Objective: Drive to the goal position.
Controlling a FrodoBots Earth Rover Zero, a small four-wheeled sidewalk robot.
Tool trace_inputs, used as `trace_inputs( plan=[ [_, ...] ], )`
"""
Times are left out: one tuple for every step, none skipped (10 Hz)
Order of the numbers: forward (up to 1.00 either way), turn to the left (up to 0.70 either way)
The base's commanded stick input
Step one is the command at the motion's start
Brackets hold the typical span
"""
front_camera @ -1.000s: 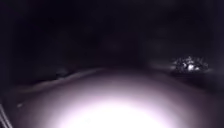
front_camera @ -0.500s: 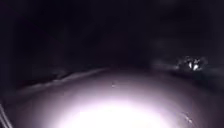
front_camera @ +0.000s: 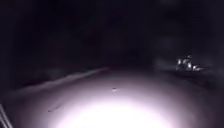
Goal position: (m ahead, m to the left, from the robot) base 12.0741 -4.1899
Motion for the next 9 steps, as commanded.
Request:
trace_inputs(
  plan=[
    [1.0, -0.27],
    [1.0, -0.27],
    [1.0, -0.27],
    [1.0, -0.27],
    [1.0, -0.27],
    [1.0, -0.27],
    [1.0, -0.27],
    [1.0, -0.27],
    [1.0, -0.07]
  ],
)
